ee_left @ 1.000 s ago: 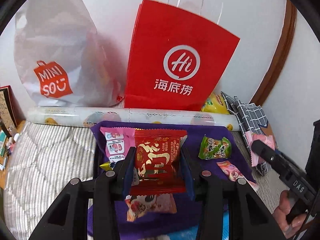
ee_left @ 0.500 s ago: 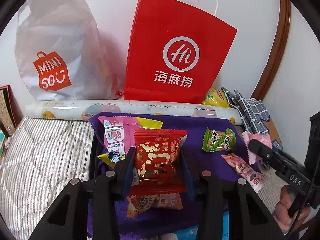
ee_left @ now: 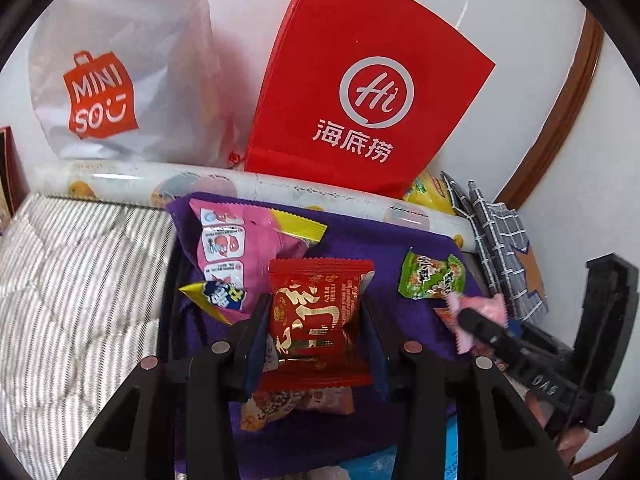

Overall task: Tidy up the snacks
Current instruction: 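Open both grippers to drop the red packet and peach packet on the towel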

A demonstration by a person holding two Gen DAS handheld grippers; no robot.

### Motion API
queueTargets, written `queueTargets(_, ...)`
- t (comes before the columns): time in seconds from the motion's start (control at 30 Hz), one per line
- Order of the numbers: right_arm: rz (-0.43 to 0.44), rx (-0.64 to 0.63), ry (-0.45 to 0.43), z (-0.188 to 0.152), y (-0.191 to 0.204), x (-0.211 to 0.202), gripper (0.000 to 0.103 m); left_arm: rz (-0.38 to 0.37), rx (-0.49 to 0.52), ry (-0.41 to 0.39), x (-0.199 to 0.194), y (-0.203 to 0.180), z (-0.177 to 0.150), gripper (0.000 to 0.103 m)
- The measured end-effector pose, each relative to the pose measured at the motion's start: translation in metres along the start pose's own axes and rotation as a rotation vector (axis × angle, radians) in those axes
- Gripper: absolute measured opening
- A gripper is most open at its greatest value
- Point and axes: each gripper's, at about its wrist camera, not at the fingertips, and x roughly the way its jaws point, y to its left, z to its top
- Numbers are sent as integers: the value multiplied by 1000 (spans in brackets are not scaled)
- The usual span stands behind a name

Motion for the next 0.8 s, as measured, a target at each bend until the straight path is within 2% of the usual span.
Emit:
queueTargets(0.3,-16,-46,75,-5,5,16,52,-74,-7,13,4,-6,-4,41)
queueTargets(0.43,-12,-54,75,-5,8,16,54,-88,7,12,4,-11,-6,41)
queueTargets(0.5,-21,-57,56,-4,8,13,64,-67,22,10,5,-13,-7,41)
queueTargets(0.7,6,-35,-23,2,5,-5,71,-42,42,21,11,-15,-7,41)
queueTargets(0.8,7,-25,-54,4,4,-13,72,-27,55,17,12,-16,-8,41)
